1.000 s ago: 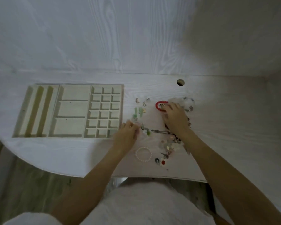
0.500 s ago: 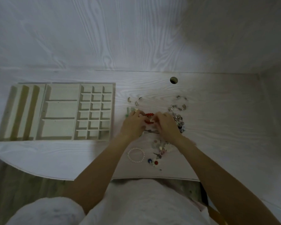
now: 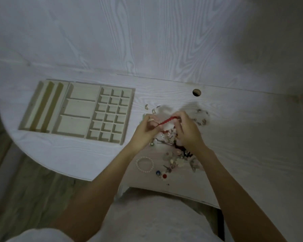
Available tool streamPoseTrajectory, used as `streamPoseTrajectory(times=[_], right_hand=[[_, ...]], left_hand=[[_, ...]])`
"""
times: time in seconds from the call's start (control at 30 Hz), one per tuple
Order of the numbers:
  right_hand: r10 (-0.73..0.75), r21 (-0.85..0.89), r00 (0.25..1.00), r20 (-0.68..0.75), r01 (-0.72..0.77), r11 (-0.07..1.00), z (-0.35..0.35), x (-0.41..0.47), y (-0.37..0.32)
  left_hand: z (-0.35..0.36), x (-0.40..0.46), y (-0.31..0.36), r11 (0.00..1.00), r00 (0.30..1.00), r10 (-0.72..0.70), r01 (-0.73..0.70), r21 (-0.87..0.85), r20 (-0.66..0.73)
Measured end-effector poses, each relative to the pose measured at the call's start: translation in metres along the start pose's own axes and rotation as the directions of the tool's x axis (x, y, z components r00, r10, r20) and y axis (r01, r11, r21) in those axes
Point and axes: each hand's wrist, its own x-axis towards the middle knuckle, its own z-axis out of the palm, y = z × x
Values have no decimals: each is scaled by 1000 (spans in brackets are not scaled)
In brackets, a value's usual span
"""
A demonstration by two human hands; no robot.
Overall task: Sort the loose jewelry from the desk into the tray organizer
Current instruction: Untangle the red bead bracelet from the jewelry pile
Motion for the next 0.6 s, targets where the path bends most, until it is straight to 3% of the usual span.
streamPoseTrajectory(times=[0.1,0.17,0.23,0.3,0.37,0.43,0.6], right_hand=[[-22,-31,999,-26,21,999,1,-3,-9],[31,17,999,28,-32,999,9,-4,-13],[199,168,968,152,-224,960,18,-5,-19],[350,355,879,322,-455,817,32,-5,-33],[409,446,776,481,-618,647,49,-1,-52],[392,468,718,575,-682,562,70,6,-72],[249,477,735,630,-620,623,127,39,-130]], left_hand=[[-7,-19,2,966,996,-81,72,-249,-26],[-11,-32,-1,940,994,-104,85,-330,-39],[-14,-42,-5,916,984,-145,95,-389,-101],[-25,-52,-8,901,958,-213,117,-418,-191],[-43,-63,-11,903,929,-263,142,-406,-261],[-69,-75,-13,922,913,-259,136,-362,-317],[-151,-91,-23,996,847,-74,87,1,-527]])
